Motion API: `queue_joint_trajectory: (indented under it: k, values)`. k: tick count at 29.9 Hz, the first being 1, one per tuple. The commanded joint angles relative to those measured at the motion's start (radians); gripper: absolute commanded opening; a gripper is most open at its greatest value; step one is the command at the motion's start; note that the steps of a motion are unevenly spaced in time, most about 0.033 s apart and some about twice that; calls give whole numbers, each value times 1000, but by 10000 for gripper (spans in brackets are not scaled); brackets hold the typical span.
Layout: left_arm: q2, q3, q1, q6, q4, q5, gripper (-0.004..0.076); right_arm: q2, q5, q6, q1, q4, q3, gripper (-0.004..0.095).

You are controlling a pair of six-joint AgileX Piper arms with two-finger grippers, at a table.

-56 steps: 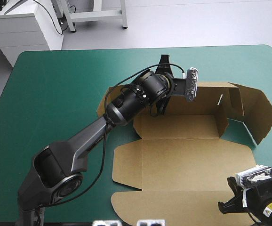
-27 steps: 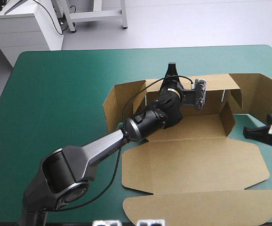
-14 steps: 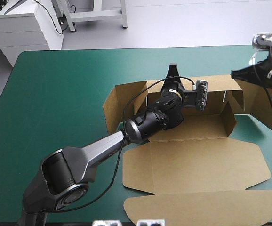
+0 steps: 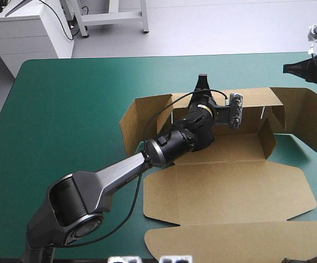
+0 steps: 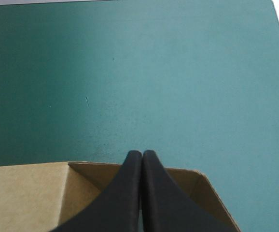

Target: Fold the box

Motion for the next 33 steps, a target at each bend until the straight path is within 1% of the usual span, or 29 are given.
queue_joint_trajectory:
  k: [1,6,9,11,16,20,25,33]
  values:
    - [-49,-14,-15,-15,-29,-54,-8,34,-43,-73,-23,97,-52,-20]
    - [-49,-14,-15,-13,-21,-54,-8,152,14,-103,-23,127,-132,-20]
    - [-49,-14,-15,-13,-21,-54,-8,180,28,-103,-23,130,-161,-20]
    - [-49,-14,-15,-13,-19,-54,-8,182,39,-103,-23,114,-164,-20]
    - [-49,-14,-15,-13,-17,-54,-8,182,110,-103,-23,42,-164,-20]
    - [-49,-14,-15,-13,-17,-52,-8,180,135,-103,-23,35,-164,-20]
    - [-49,-14,-15,-13,-17,-54,-8,178,223,-107,-23,28,-157,-20]
    - [-49,-14,-15,-13,-17,-58,-8,116,232,-99,-23,39,-77,-20]
